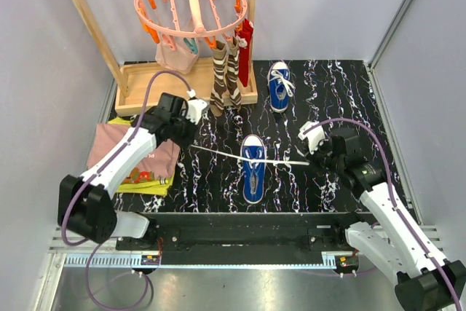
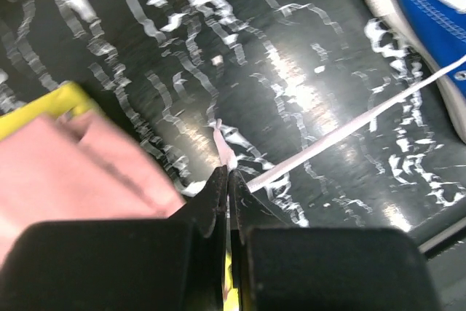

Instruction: Tie the shoes

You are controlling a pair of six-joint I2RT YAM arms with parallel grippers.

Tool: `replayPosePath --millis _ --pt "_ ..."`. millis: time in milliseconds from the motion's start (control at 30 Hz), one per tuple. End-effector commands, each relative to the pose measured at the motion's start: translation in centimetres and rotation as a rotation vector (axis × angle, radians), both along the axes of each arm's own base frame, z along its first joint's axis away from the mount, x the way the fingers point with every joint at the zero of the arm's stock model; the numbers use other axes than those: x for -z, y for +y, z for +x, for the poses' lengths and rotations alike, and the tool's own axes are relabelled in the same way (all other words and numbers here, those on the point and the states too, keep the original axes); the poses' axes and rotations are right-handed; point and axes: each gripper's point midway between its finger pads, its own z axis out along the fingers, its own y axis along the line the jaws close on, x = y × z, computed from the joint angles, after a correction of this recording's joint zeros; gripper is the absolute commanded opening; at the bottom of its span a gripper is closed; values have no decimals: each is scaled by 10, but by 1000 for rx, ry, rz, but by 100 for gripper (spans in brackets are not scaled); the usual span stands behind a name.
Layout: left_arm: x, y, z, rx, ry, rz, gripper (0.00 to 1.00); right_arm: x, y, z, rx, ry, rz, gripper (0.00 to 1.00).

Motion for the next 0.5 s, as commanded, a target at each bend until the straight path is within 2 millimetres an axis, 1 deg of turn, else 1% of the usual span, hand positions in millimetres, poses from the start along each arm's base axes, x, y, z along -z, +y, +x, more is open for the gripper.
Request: replayPosePath --millis 0,33,133,200,367,467 --pt "-18 26 1 -36 -97 41 0 6 -16 5 47 -9 -64 0" --pt "-21 28 -3 -31 -104 42 0 8 -18 6 58 -7 -73 0" --pt "-21 34 -11 -21 -108 61 0 17 -29 6 87 4 -118 0" --pt "-21 39 -13 -29 -114 78 0 24 -36 5 101 12 -151 0" --pt "-8 54 -17 -67 -89 143 0 45 -43 1 65 39 -223 0" --pt "6 64 -17 -96 -57 196 0 58 -39 0 27 81 -236 0"
